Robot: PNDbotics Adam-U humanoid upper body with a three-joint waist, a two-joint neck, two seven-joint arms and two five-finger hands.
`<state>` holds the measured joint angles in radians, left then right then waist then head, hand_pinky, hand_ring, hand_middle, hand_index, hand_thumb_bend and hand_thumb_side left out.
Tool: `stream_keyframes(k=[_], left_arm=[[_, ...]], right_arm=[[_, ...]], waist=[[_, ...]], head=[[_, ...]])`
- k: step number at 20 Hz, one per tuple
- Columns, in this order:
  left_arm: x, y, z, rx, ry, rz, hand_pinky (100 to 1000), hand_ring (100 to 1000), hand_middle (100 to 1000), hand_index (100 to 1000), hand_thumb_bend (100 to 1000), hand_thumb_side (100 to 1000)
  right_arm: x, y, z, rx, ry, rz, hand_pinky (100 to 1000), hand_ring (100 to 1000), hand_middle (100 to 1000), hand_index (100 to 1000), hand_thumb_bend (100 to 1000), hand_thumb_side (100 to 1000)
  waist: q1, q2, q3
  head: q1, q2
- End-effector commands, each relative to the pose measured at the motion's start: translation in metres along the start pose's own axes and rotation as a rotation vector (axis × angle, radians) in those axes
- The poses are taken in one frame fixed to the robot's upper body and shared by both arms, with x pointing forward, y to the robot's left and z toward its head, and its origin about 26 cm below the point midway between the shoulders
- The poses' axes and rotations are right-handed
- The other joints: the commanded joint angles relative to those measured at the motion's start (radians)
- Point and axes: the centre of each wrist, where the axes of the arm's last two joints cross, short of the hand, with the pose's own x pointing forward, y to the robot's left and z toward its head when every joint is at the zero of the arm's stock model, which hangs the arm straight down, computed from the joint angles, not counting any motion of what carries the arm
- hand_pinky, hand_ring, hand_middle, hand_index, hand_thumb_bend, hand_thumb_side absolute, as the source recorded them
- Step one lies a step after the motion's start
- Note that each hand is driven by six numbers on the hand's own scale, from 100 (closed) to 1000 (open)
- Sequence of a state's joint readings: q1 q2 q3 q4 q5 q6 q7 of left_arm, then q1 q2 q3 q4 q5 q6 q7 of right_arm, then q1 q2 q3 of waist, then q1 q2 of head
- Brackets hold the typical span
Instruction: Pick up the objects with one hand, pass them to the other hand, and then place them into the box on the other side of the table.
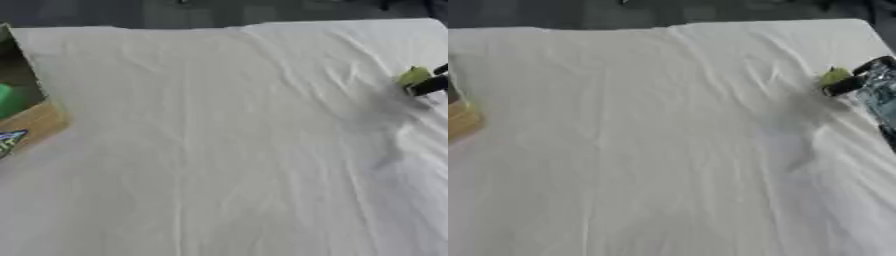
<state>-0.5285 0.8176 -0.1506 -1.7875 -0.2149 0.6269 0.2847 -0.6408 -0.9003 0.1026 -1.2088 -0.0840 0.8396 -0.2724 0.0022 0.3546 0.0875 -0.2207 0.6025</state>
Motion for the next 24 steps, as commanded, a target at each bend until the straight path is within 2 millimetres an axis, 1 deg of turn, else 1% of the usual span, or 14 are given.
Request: stream_keyframes(k=[1,4,9,12,22,24], left_arm=[[0.004,0.015,-0.003,0.037,-0.02,-0.011,608,691,655,785,100,635],[0.004,0.015,-0.002,0.037,-0.018,-0.012,608,692,655,785,100,635],[0.005,0.015,-0.002,0.034,-0.022,-0.009,609,692,656,785,100,639],[0.006,0.015,-0.002,0.033,-0.023,-0.008,609,692,656,785,100,639],[0.008,0.015,-0.002,0.032,-0.028,-0.003,610,693,658,786,100,644],[0.008,0.015,-0.002,0.032,-0.028,-0.003,610,693,658,786,100,645]], right_arm=[[0.009,-0.026,0.002,-0.133,0.036,0.002,867,767,692,767,442,100],[0.011,-0.029,0.004,-0.148,0.027,-0.01,867,767,693,767,442,100],[0.008,-0.028,0.0,-0.124,0.049,-0.014,866,772,707,775,468,100],[0.008,-0.026,-0.002,-0.096,0.06,-0.022,865,776,719,782,487,100],[0.004,-0.023,-0.012,-0.083,0.106,-0.031,866,778,725,783,487,100],[0.004,-0.022,-0.013,-0.082,0.112,-0.032,866,776,720,777,457,100]], waist=[[0.004,-0.014,0.001],[0.006,-0.012,-0.001],[0.006,-0.008,0.001],[0.006,-0.003,0.006],[0.003,0.012,0.017],[0.003,0.014,0.019]], head=[[-0.04,-0.021],[-0.06,-0.027],[-0.072,-0.039],[-0.074,-0.047],[-0.075,-0.057],[-0.076,-0.057]])
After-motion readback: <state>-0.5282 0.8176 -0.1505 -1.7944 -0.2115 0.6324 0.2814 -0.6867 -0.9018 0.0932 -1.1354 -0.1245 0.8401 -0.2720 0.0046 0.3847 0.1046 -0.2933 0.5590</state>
